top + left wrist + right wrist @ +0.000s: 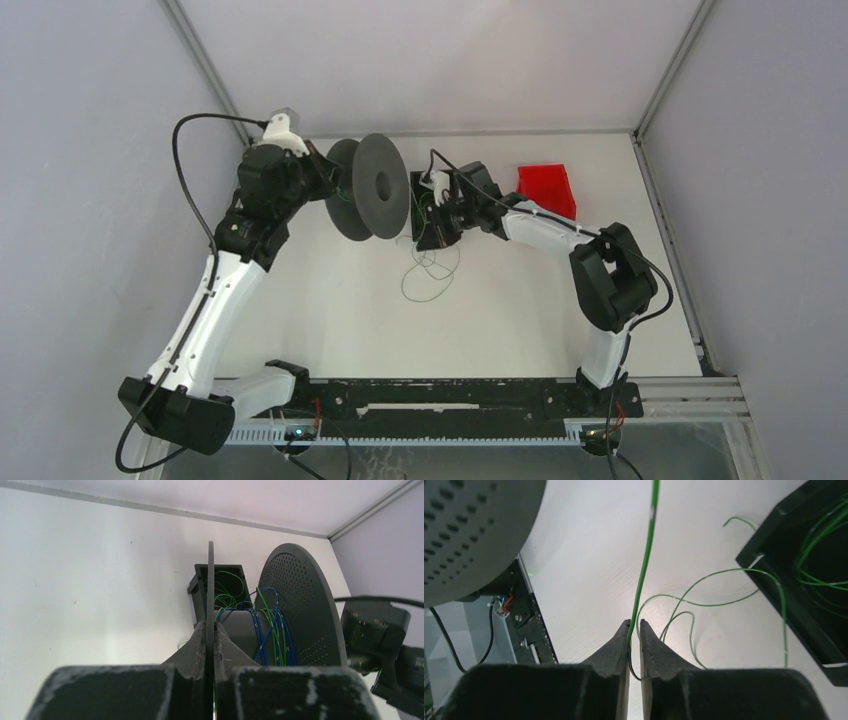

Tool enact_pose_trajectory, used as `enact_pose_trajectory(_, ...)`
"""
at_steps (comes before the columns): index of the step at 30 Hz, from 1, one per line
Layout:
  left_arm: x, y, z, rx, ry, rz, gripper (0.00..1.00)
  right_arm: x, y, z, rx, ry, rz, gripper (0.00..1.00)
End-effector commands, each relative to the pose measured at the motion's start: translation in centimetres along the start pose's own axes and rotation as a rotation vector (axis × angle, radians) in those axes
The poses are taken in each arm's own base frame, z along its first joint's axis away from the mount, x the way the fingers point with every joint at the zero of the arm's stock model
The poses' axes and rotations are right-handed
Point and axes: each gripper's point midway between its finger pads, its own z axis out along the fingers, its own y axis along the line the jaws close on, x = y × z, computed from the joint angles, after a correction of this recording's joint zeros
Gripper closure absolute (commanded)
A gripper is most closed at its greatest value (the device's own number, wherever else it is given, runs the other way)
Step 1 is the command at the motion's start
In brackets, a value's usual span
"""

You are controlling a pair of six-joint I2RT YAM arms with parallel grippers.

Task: Wrap the cables
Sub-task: Wrap the cable around the cable reel.

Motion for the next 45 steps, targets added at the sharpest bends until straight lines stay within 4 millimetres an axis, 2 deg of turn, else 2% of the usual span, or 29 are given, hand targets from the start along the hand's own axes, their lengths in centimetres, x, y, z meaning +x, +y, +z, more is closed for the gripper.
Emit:
enact_pose_trajectory(1,-6.5,-2.3,-2.5,0.069,-0.182,-0.094,1.0,-2.2,3.0,-0.5,-0.077,-0.086,-0.071,0.82)
enact_pose_trajectory(17,-8.5,2.3,-3.1,-0.135,-0.259,-0.13,1.0,-0.2,4.1,0.4,-0.13,-0.045,-0.082,0.82)
enact_pose_trajectory(23,-9.1,3.5,-3.2,-0.201,-0.285,-0.12,1.0,0.5,5.6,0.3,-0.157,-0.02,-0.12,0.88)
enact_pose_trajectory(31,-8.6,4.0,-2.6,-0.226,-0.273,-0.145,1.0,0.6,9.3,-0.2,-0.231,-0.024,-0.199,1.0)
enact_pose_trajectory(41,-7.4,5.0,-1.5,-0.276,-0.257,-0.096,1.0,0.5,15.2,-1.1,-0.353,-0.01,-0.309,1.0)
enact_pose_trajectory(45,-6.7,4.7,-0.9,-0.298,-0.256,-0.019,1.0,-0.6,17.7,-1.6,-0.383,0.016,-0.344,1.0)
